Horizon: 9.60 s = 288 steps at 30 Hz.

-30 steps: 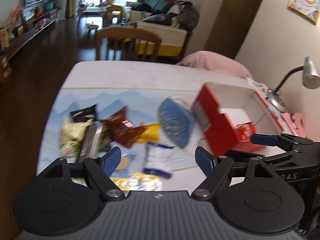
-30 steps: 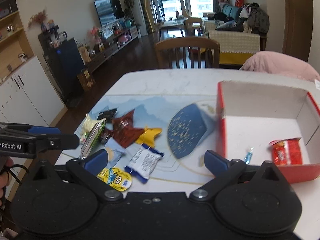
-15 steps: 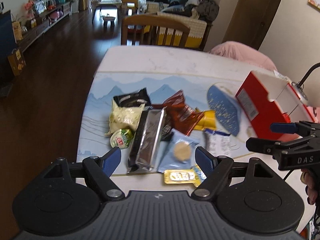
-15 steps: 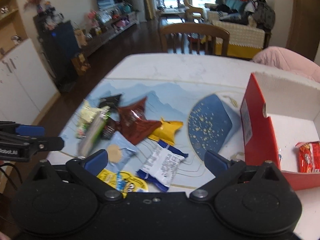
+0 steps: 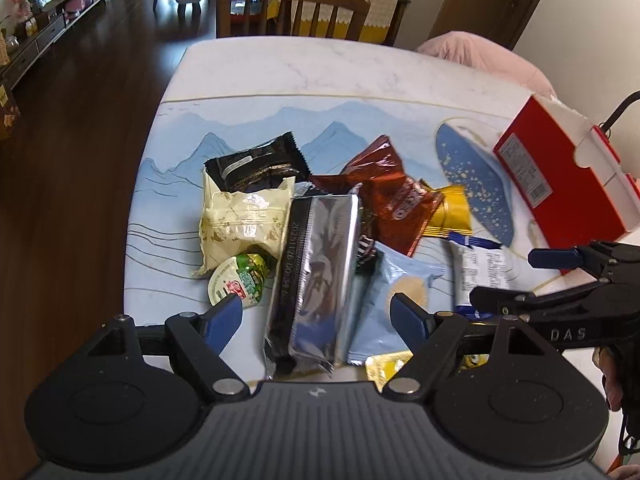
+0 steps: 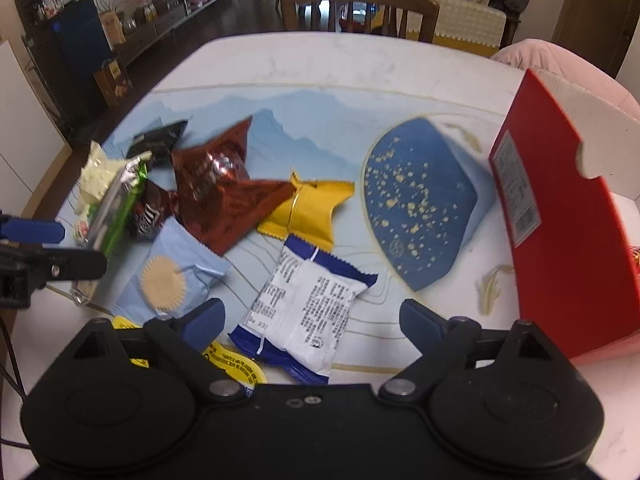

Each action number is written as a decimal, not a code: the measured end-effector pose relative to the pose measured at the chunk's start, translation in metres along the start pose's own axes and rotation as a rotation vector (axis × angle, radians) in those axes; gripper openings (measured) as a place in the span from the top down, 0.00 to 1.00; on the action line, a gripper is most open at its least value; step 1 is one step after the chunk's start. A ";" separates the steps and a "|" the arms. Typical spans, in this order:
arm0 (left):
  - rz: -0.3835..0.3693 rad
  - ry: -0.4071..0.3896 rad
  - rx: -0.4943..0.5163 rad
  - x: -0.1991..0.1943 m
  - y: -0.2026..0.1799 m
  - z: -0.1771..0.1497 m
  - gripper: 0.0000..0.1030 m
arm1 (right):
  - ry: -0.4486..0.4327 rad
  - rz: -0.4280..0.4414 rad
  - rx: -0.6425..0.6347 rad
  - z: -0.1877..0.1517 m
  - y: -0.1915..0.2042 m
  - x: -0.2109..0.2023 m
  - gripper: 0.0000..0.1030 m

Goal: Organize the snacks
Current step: 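Move both grippers back over the snack pile, then close the right gripper on the white cookie packet while the left gripper grasps the silver wrapper, then carry the white packet into the red box with the right gripper while the left carries the silver wrapper, then open both grippers to drop the white packet and silver wrapper in the box, then move both grippers back over the remaining snacks on the mat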

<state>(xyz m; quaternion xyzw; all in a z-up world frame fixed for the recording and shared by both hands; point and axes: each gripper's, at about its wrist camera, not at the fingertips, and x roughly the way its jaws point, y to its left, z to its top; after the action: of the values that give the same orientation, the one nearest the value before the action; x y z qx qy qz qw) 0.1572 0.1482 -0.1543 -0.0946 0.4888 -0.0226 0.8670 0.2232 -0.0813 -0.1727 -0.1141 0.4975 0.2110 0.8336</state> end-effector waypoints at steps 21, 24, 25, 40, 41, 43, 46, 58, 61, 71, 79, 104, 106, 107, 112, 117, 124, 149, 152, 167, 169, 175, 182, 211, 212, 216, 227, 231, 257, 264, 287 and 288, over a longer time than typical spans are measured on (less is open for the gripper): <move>-0.031 0.025 -0.017 0.024 0.002 0.008 0.44 | 0.032 -0.050 -0.002 0.004 0.014 0.019 0.31; -0.025 0.033 -0.030 0.026 0.003 0.010 0.53 | 0.023 -0.042 0.002 0.003 0.014 0.018 0.37; -0.023 0.036 -0.036 0.026 0.003 0.010 0.55 | 0.020 -0.043 0.002 0.003 0.014 0.018 0.40; -0.003 0.034 -0.086 0.015 -0.004 0.008 0.60 | -0.014 -0.042 0.054 -0.005 -0.008 0.005 0.53; -0.003 0.035 -0.087 0.013 -0.005 0.008 0.60 | -0.015 -0.042 0.060 -0.006 -0.010 0.004 0.53; -0.002 0.035 -0.091 0.009 -0.007 0.007 0.60 | -0.017 -0.035 0.079 -0.007 -0.015 0.000 0.53; 0.002 0.033 -0.103 0.002 -0.010 0.005 0.60 | -0.027 -0.025 0.093 -0.010 -0.020 -0.008 0.53; 0.012 0.019 -0.109 -0.039 -0.040 -0.006 0.60 | -0.096 0.050 0.095 -0.018 -0.032 -0.065 0.53; 0.007 0.010 -0.099 -0.050 -0.052 -0.007 0.60 | -0.126 0.061 0.086 -0.019 -0.036 -0.083 0.53; -0.025 -0.070 -0.040 -0.085 -0.106 -0.002 0.60 | -0.219 0.080 0.092 -0.020 -0.056 -0.130 0.54; -0.057 -0.106 0.026 -0.094 -0.162 0.007 0.60 | -0.262 0.071 0.109 -0.027 -0.084 -0.150 0.54; -0.071 -0.096 0.151 -0.049 -0.315 0.043 0.60 | -0.299 0.025 0.106 -0.027 -0.211 -0.165 0.54; -0.066 -0.092 0.160 -0.042 -0.325 0.048 0.60 | -0.293 0.021 0.114 -0.026 -0.223 -0.163 0.54; -0.064 -0.089 0.164 -0.038 -0.330 0.050 0.60 | -0.290 0.020 0.116 -0.027 -0.230 -0.162 0.54; -0.038 -0.078 0.188 -0.021 -0.353 0.062 0.60 | -0.281 0.000 0.122 -0.023 -0.256 -0.151 0.54; -0.021 -0.051 0.201 0.001 -0.370 0.079 0.60 | -0.252 0.004 0.104 -0.015 -0.281 -0.138 0.54; 0.004 0.022 0.192 0.041 -0.385 0.099 0.60 | -0.190 -0.026 0.077 -0.005 -0.303 -0.110 0.54; 0.050 0.159 0.205 0.106 -0.395 0.102 0.60 | 0.009 0.007 0.033 -0.008 -0.312 -0.043 0.53; 0.048 0.149 0.200 0.102 -0.392 0.100 0.60 | 0.010 0.008 0.041 -0.008 -0.312 -0.044 0.53; -0.012 0.050 0.166 0.053 -0.382 0.092 0.60 | -0.114 0.042 0.041 -0.008 -0.301 -0.102 0.49; -0.022 0.033 0.166 0.044 -0.381 0.090 0.60 | -0.132 0.048 0.036 -0.008 -0.297 -0.112 0.48; -0.048 -0.017 0.164 0.018 -0.375 0.086 0.61 | -0.187 0.053 0.022 -0.008 -0.284 -0.135 0.47; -0.061 -0.074 0.168 -0.012 -0.361 0.079 0.61 | -0.236 0.072 0.026 -0.008 -0.267 -0.155 0.45; -0.033 -0.196 0.047 -0.101 -0.216 0.024 0.35 | -0.321 0.194 -0.023 -0.015 -0.130 -0.179 0.13; -0.032 -0.197 0.040 -0.103 -0.210 0.022 0.35 | -0.319 0.198 -0.026 -0.015 -0.124 -0.178 0.12; -0.025 -0.213 0.005 -0.110 -0.184 0.011 0.30 | -0.310 0.220 -0.030 -0.016 -0.108 -0.174 0.07; -0.002 -0.226 -0.092 -0.121 -0.114 -0.015 0.20 | -0.293 0.262 -0.048 -0.025 -0.063 -0.164 0.00; 0.015 -0.206 -0.114 -0.115 -0.095 -0.023 0.20 | -0.268 0.276 -0.077 -0.030 -0.048 -0.153 0.00; 0.121 -0.079 -0.088 -0.015 0.016 -0.007 0.20 | -0.085 0.252 -0.101 -0.003 0.024 -0.062 0.01; 0.132 -0.063 -0.141 0.006 0.027 -0.001 0.21 | -0.047 0.223 -0.091 0.010 0.042 -0.028 0.02; 0.149 -0.041 -0.189 0.025 0.027 0.007 0.57 | 0.020 0.157 -0.179 0.019 0.075 0.023 0.13; 0.147 -0.039 -0.193 0.025 0.028 0.007 0.59 | 0.019 0.156 -0.184 0.018 0.076 0.024 0.14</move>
<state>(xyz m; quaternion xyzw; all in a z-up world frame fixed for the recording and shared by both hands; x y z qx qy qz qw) 0.1745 0.1732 -0.1769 -0.1420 0.4774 0.0900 0.8625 0.2118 -0.0011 -0.1831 -0.1532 0.4911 0.3189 0.7960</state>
